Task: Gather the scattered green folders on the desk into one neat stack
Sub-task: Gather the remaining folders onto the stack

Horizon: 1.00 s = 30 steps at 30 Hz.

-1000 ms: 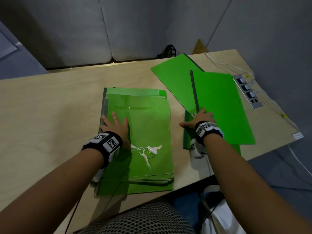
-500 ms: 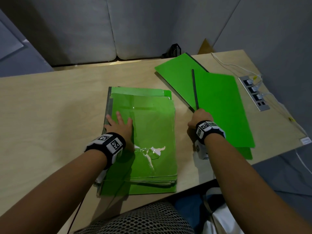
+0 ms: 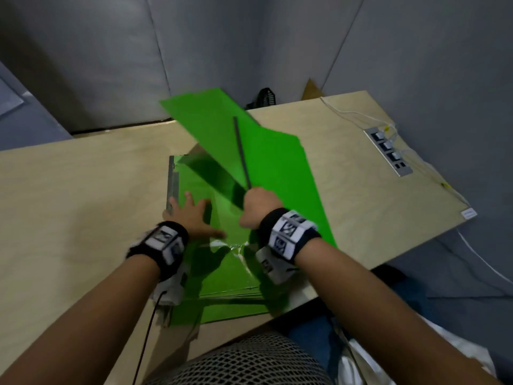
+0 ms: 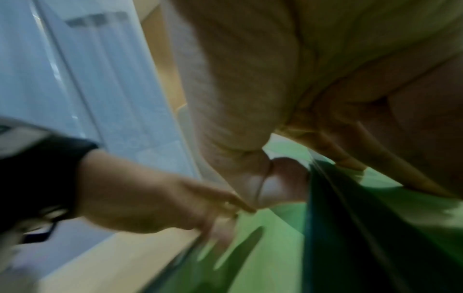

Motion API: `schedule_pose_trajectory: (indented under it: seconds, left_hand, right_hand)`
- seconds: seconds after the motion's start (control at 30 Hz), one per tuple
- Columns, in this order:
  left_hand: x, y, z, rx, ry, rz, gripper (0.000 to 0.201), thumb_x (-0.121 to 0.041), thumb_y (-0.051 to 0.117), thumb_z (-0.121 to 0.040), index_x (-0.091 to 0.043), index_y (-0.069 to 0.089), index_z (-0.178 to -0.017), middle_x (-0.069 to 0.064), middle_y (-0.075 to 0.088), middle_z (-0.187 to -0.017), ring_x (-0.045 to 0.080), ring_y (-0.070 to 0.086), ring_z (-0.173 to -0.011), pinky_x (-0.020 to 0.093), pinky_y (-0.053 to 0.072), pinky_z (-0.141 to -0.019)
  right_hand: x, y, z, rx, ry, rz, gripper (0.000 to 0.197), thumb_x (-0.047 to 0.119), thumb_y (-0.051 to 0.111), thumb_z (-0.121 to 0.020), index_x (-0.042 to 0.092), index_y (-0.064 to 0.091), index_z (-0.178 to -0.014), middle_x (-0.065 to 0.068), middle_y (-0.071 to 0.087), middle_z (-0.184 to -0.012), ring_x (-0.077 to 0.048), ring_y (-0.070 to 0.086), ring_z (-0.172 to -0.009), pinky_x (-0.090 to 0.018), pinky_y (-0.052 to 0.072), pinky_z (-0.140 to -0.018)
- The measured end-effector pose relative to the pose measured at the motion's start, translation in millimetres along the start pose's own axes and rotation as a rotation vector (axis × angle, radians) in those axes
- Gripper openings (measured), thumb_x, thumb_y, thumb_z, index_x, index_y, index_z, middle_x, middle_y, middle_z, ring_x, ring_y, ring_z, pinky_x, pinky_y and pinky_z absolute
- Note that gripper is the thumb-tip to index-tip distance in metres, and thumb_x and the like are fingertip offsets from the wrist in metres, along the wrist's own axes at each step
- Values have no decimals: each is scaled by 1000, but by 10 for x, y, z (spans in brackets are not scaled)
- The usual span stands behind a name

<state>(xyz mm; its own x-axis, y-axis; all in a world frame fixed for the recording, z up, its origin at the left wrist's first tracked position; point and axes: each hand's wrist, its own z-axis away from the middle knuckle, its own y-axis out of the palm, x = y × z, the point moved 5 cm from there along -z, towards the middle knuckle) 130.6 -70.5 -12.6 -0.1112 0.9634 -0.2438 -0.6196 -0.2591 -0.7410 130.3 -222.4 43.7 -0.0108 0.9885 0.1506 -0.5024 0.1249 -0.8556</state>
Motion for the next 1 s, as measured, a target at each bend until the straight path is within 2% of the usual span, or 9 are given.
schedule_pose_trajectory:
  seconds: [0.1, 0.17, 0.27, 0.37, 0.5, 0.63, 0.83, 0.9, 1.0]
  left_hand:
    - [112, -235, 119, -58, 61, 844, 84, -41, 68, -81, -14, 28, -150, 13, 33, -153, 29, 32, -140, 39, 28, -113]
    - [202, -324, 215, -132, 44, 1121, 49, -27, 57, -93, -4, 45, -135, 13, 55, -125, 25, 48, -120, 31, 40, -92]
    - [280, -283, 245, -184, 16, 1162, 26, -31, 56, -94, -5, 57, -99, 10, 61, -89, 24, 57, -84, 31, 46, -68]
    - [413, -203, 207, -255, -68, 1133, 26, -23, 58, -94, -10, 48, -74, 9, 49, -71, 22, 49, -71, 36, 43, -69]
    - [590, -162, 207, -296, -176, 1075, 35, -15, 60, -92, -12, 40, -63, 4, 40, -64, 23, 45, -69, 31, 41, -68]
    - [825, -104, 122, -258, -199, 1121, 25, -13, 60, -91, -16, 49, -69, 9, 55, -81, 26, 54, -87, 46, 48, -92]
    - [846, -123, 260, -203, -153, 1192, 21, -2, 47, -97, -8, 47, -78, 13, 51, -87, 18, 50, -69, 33, 55, -74]
    - [822, -104, 321, -164, -124, 1145, 12, 1, 44, -98, -8, 51, -95, 13, 56, -92, 20, 53, -72, 32, 54, -68]
    - [792, -47, 340, -94, -85, 1033, 17, 0, 45, -98, -11, 45, -110, 13, 59, -94, 28, 56, -86, 43, 50, -86]
  right_hand:
    - [439, 172, 147, -11, -58, 52, 56, 42, 72, -78, 3, 60, -116, -14, 60, -114, -30, 63, -104, -36, 53, -80]
    - [627, 281, 211, -14, -56, 62, 74, 38, 68, -82, -7, 41, -134, -20, 51, -131, -33, 58, -113, -41, 52, -89]
    - [773, 448, 271, -9, -41, 58, 90, 30, 64, -84, -17, 15, -141, -26, 45, -137, -39, 54, -119, -46, 54, -88]
    - [856, 618, 328, -3, -59, 61, 87, 30, 66, -82, -14, 20, -141, -27, 50, -132, -42, 54, -118, -48, 55, -83]
    - [867, 772, 401, -33, -41, 57, 70, 23, 64, -83, -7, 32, -137, -26, 59, -122, -39, 59, -112, -40, 53, -73]
    - [852, 690, 466, -79, -118, 63, 52, 23, 61, -84, -4, 44, -124, -17, 65, -108, -34, 64, -99, -34, 44, -62]
    - [699, -47, 579, -267, -241, 60, 24, 13, 49, -90, 1, 51, -111, -16, 65, -99, -34, 65, -90, -30, 37, -59]
    - [628, -376, 614, -388, -247, 50, 27, 11, 46, -91, 1, 48, -117, -17, 65, -99, -35, 63, -88, -31, 33, -60]
    - [443, -838, 619, -575, -249, -87, 40, 7, 45, -89, 4, 43, -129, -23, 65, -101, -39, 61, -91, -36, 35, -64]
